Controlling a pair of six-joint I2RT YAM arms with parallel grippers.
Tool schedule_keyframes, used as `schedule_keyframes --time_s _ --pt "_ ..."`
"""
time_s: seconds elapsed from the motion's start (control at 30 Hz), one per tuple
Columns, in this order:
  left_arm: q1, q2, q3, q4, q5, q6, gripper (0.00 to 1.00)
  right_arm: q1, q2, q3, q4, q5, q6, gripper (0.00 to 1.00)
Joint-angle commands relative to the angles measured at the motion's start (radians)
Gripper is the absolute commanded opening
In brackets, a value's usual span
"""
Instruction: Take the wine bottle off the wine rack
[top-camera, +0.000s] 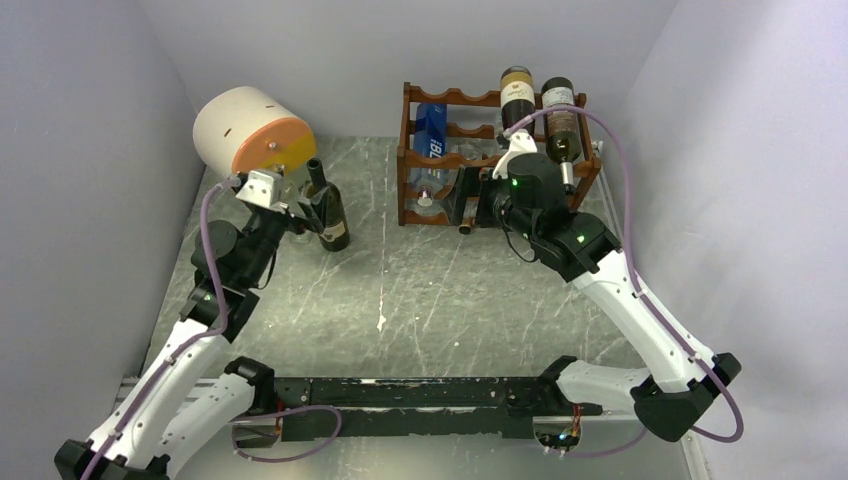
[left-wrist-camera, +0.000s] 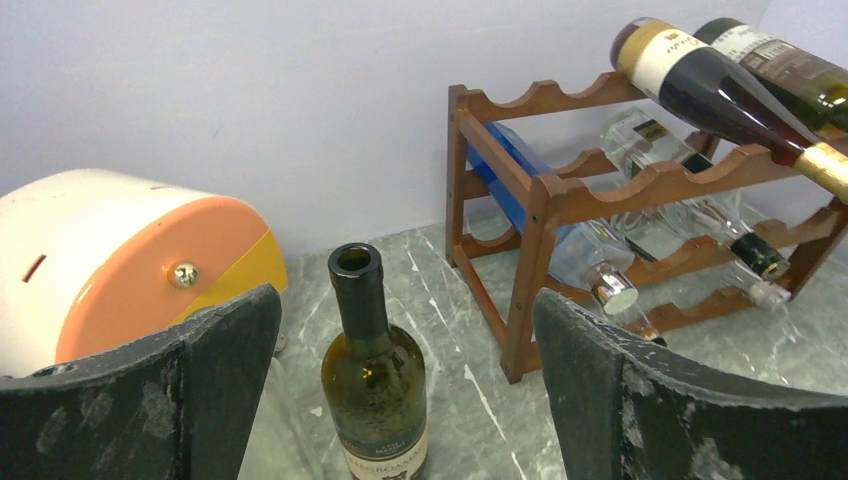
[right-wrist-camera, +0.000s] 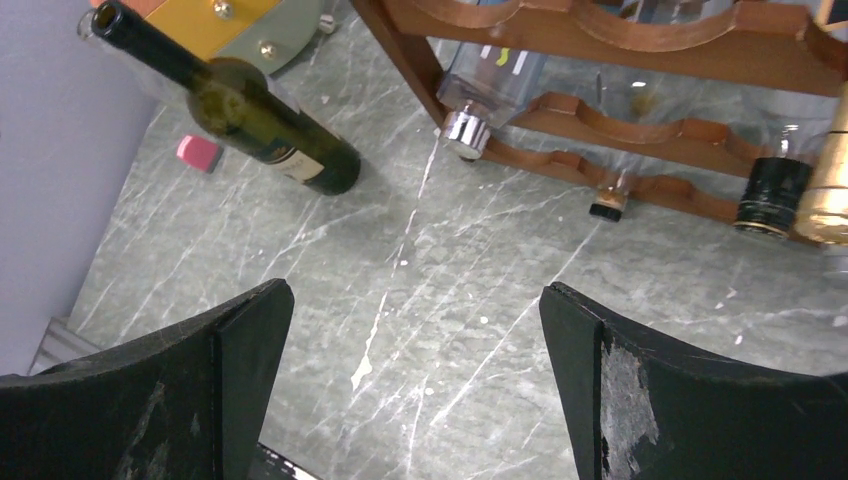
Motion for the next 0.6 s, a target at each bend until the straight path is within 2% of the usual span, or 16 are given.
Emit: schedule_keyframes --time_s 0.0,0.2,0.37,0.57 --pt "0.005 -0.057 0.03 -0.094 0.103 0.08 0.99 -0.001 -0.006 0.061 -0.054 0.1 -0.038 1.0" --pt "0.005 -0.126 0.038 -0.125 0.201 0.138 0.96 -0.002 0.034 0.14 -0.157 0.263 -0.075 1.0" --pt "0.005 -0.199 -0.025 -0.125 0.202 0.137 0.95 -0.018 0.136 0.247 -0.238 0.408 -0.106 1.0" --pt "0.005 -0.238 -0.049 -0.126 0.207 0.123 0.95 -0.153 0.236 0.337 -0.219 0.296 -0.145 1.0"
